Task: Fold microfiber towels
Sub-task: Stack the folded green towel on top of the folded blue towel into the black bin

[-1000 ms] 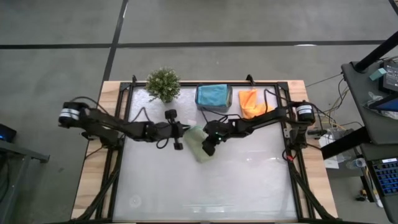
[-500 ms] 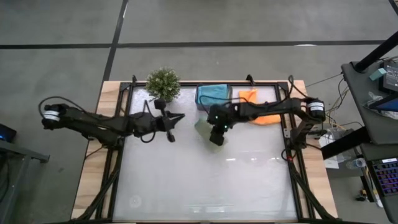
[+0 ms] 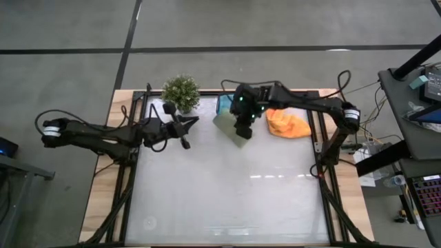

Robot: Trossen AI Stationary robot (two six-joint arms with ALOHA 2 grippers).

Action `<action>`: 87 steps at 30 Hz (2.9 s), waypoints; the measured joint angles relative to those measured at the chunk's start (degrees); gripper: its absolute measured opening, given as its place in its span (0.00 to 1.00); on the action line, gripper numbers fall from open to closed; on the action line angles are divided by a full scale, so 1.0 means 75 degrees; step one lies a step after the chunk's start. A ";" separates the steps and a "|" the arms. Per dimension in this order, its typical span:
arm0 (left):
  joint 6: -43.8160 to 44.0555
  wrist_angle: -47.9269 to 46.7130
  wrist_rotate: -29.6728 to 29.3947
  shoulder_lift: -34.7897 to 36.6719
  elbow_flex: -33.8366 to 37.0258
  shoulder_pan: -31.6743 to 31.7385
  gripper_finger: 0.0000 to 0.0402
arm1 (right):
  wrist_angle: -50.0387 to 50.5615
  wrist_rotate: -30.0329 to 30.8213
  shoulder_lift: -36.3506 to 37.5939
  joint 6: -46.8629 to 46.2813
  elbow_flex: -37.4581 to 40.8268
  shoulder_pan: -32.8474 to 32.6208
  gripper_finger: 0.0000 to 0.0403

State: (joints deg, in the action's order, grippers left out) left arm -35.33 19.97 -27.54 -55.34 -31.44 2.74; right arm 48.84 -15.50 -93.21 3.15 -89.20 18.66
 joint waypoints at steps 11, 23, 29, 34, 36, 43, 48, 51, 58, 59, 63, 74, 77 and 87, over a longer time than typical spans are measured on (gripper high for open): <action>0.0052 -0.0003 0.0001 -0.0016 0.0006 0.0091 0.02 | 0.1649 -0.0043 -0.0055 0.3162 -0.1498 0.1240 0.06; 0.0061 0.0115 0.0004 -0.0016 0.0122 0.0122 0.02 | 0.2143 -0.3194 -0.0975 0.7339 -0.1733 0.2445 0.06; 0.0058 0.0275 0.0007 -0.0147 0.0125 0.0215 0.02 | 0.2086 -0.2568 -0.1929 0.7591 -0.2144 0.2871 0.06; 0.0058 0.0315 0.0006 -0.0385 0.0125 0.0385 0.02 | 0.2407 -0.1730 -0.2842 0.7929 -0.2879 0.3075 0.06; 0.0058 0.0338 0.0004 -0.0454 0.0125 0.0483 0.02 | 0.2866 -0.1699 -0.3255 0.8453 -0.3328 0.3104 0.06; 0.0064 0.0381 0.0007 -0.0636 0.0125 0.0627 0.02 | 0.3465 -0.1009 -0.4240 0.8878 -0.4688 0.3063 0.05; 0.0065 0.0365 0.0005 -0.0710 0.0125 0.0636 0.02 | 0.3453 -0.0852 -0.4302 0.9136 -0.4935 0.3016 0.05; 0.0067 0.0373 0.0007 -0.0710 0.0125 0.0636 0.02 | 0.3457 -0.0840 -0.4301 0.9135 -0.4935 0.2980 0.05; 0.0087 0.0446 0.0007 -0.0718 0.0125 0.0636 0.02 | 0.3437 -0.0828 -0.4301 0.9046 -0.4932 0.2879 0.06; 0.0087 0.0446 0.0007 -0.0719 0.0125 0.0636 0.02 | 0.3396 -0.0815 -0.4301 0.8918 -0.4932 0.2874 0.06; 0.0170 0.0465 0.0007 -0.0719 0.0125 0.0636 0.02 | 0.3222 -0.0341 -0.4296 0.8543 -0.4926 0.2833 0.08; 0.0262 0.0478 0.0007 -0.0716 0.0125 0.0636 0.02 | 0.3138 0.0066 -0.4293 0.8346 -0.4926 0.2808 0.32; 0.0261 0.0475 0.0007 -0.0716 0.0128 0.0633 0.02 | 0.3098 0.0072 -0.4290 0.8301 -0.4931 0.2808 0.37; 0.0261 0.0475 0.0007 -0.0716 0.0151 0.0630 0.02 | 0.3128 0.0078 -0.4290 0.8155 -0.5671 0.2792 0.43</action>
State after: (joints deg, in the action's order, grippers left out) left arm -33.38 23.53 -27.49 -60.71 -30.31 7.46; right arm 72.30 -14.92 -125.38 64.32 -131.73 39.60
